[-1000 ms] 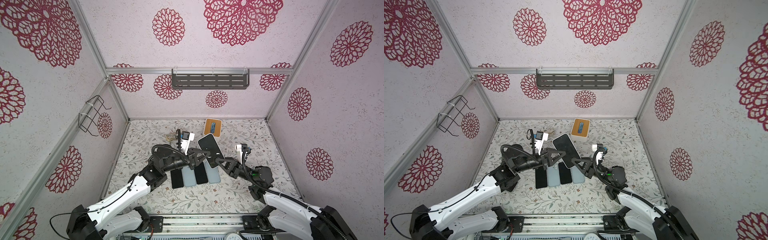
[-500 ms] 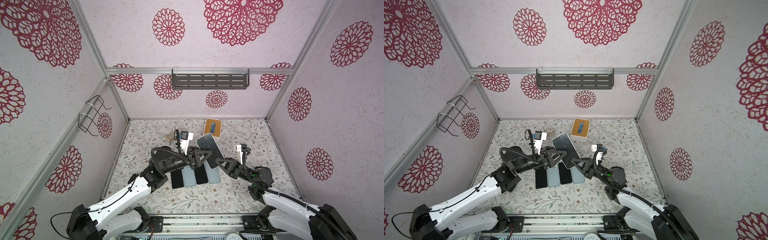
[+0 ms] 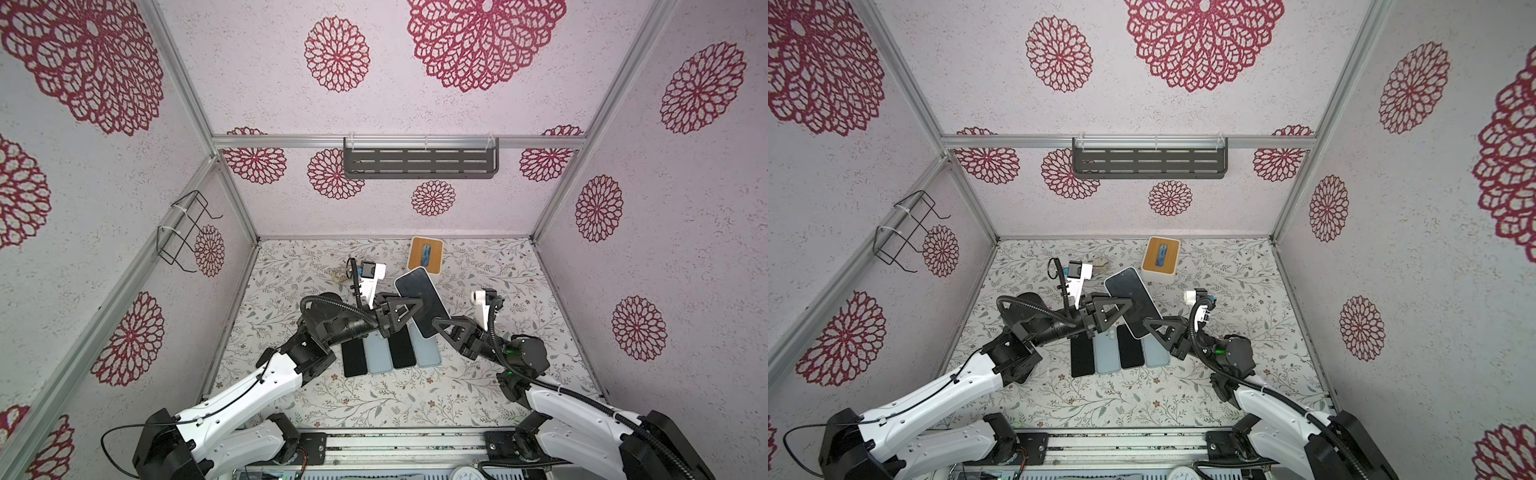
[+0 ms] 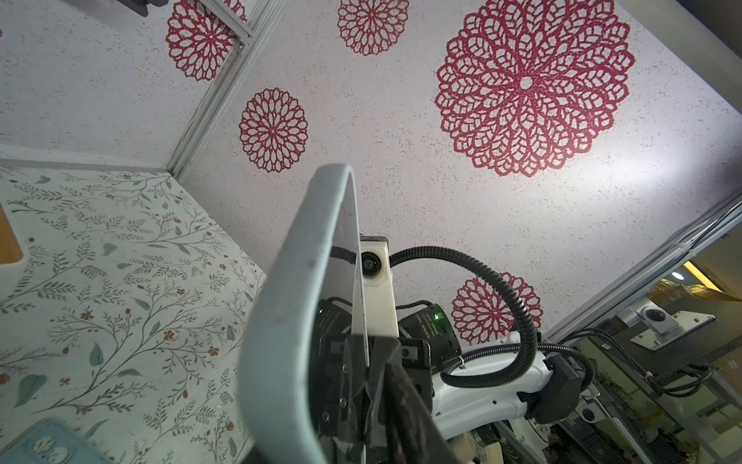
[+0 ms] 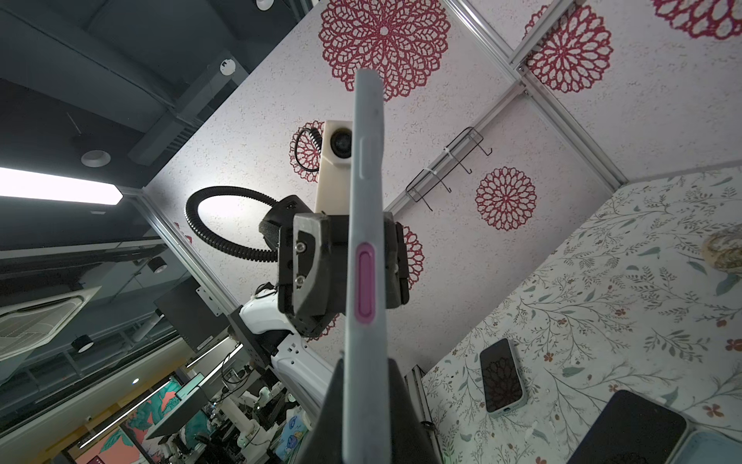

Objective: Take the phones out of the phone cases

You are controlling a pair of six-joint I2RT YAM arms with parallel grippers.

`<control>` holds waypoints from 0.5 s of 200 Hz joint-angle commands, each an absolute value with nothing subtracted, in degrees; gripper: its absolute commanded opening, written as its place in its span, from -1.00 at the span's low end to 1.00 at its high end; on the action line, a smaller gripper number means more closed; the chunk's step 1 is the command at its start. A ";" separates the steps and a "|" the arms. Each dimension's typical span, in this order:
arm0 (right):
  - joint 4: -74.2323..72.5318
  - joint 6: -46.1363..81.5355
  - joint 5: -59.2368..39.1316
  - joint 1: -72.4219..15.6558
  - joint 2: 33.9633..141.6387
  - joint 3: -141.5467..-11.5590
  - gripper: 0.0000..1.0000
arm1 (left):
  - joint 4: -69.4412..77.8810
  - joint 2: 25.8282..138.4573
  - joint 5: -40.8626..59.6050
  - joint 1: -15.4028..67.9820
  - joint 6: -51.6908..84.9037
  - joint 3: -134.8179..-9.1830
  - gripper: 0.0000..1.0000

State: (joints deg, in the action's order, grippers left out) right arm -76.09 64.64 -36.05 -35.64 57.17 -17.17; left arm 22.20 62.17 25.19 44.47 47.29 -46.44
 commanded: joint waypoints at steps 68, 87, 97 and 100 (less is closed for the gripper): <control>-77.34 65.24 -35.16 -35.86 55.74 -16.59 -1.00 | 36.02 62.61 26.65 44.56 51.04 -45.15 -0.69; -77.51 64.98 -35.22 -35.86 55.43 -16.24 -1.00 | 37.58 62.66 26.52 44.47 51.92 -44.74 -0.81; -77.61 64.80 -35.06 -35.86 55.09 -15.92 -1.00 | 37.54 62.48 26.10 44.44 51.99 -44.67 -0.87; -77.61 64.78 -34.92 -35.86 54.91 -15.75 -1.00 | 37.57 62.42 25.85 44.51 52.10 -44.65 -0.89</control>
State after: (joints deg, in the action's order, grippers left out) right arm -77.36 65.17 -36.21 -35.90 55.86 -16.78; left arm 30.70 63.02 25.65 44.31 51.70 -44.53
